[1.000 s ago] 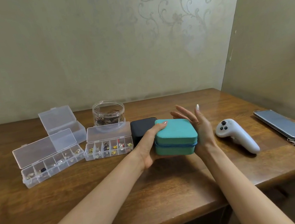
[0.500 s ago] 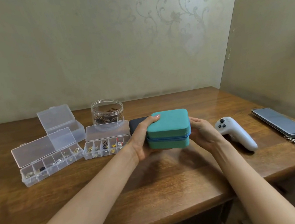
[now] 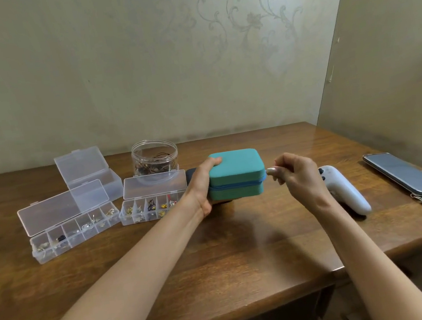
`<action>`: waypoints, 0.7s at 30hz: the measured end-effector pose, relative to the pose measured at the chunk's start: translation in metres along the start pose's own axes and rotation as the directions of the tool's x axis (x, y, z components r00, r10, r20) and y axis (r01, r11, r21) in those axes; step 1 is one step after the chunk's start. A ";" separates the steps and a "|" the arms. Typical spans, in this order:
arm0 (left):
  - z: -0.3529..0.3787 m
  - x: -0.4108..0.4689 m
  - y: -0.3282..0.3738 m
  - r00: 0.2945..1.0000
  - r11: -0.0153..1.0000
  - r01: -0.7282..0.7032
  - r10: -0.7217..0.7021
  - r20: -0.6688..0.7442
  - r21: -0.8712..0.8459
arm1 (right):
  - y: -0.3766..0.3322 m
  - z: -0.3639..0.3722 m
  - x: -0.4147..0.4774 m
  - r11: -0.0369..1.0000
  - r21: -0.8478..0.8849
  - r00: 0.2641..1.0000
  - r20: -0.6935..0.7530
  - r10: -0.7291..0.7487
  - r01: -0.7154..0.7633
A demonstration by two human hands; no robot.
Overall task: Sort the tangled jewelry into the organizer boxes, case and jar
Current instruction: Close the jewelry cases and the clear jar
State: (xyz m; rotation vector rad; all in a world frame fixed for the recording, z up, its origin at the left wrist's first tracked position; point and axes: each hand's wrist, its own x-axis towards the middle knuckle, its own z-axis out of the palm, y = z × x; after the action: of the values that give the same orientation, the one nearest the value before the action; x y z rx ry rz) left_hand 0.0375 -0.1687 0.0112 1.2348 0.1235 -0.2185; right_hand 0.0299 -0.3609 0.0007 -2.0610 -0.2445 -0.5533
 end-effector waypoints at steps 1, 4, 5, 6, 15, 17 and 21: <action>0.000 0.003 0.001 1.000 1.000 0.005 -0.005 -0.018 -0.018 | -0.003 0.002 -0.006 0.999 -0.024 0.999 -0.005 -0.035 0.035; 0.002 0.006 0.000 0.999 1.000 0.006 -0.007 -0.052 -0.024 | -0.009 0.007 -0.020 0.989 -0.083 0.989 -0.073 -0.126 0.120; 0.002 0.006 -0.001 0.998 0.999 0.004 -0.006 -0.063 -0.033 | -0.010 0.008 -0.023 0.983 -0.110 0.984 -0.085 -0.157 0.147; 0.001 0.006 -0.001 0.998 0.999 0.006 -0.009 -0.070 -0.045 | -0.010 0.009 -0.024 0.977 -0.131 0.980 -0.083 -0.181 0.169; 0.006 0.004 -0.002 0.984 0.995 -0.037 0.019 -0.180 -0.096 | -0.031 0.031 -0.033 0.926 -0.189 0.941 -0.026 -0.338 0.327; 0.015 0.006 -0.005 0.979 0.995 -0.083 0.070 -0.194 -0.055 | -0.041 0.055 -0.043 0.916 -0.180 0.930 -0.015 -0.367 0.359; 0.017 -0.003 0.000 0.989 0.997 -0.068 0.062 -0.136 -0.041 | -0.044 0.058 -0.047 0.936 -0.123 0.937 -0.078 -0.341 0.330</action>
State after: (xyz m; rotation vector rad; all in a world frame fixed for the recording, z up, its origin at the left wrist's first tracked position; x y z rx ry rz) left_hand 0.0346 -0.1847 0.0175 1.2065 0.2042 -0.0752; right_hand -0.0115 -0.2862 -0.0136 -2.1010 -0.5259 -0.8917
